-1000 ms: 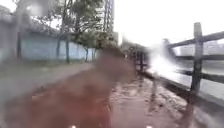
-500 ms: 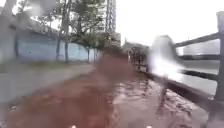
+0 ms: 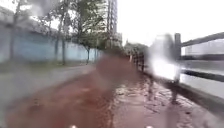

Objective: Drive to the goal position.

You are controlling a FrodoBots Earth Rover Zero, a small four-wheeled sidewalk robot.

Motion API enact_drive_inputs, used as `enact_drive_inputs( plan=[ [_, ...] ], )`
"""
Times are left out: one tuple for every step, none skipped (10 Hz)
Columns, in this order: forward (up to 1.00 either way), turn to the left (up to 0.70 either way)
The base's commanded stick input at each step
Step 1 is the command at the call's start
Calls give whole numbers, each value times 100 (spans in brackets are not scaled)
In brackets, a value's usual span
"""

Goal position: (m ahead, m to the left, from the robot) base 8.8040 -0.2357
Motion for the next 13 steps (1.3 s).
enact_drive_inputs(
  plan=[
    [100, 0],
    [100, 0],
    [100, 0],
    [100, 0],
    [100, 0],
    [100, 0],
    [100, 0],
    [100, 0],
    [100, 0],
    [100, 0],
    [100, 0],
    [100, 0],
    [100, 0]
  ],
)
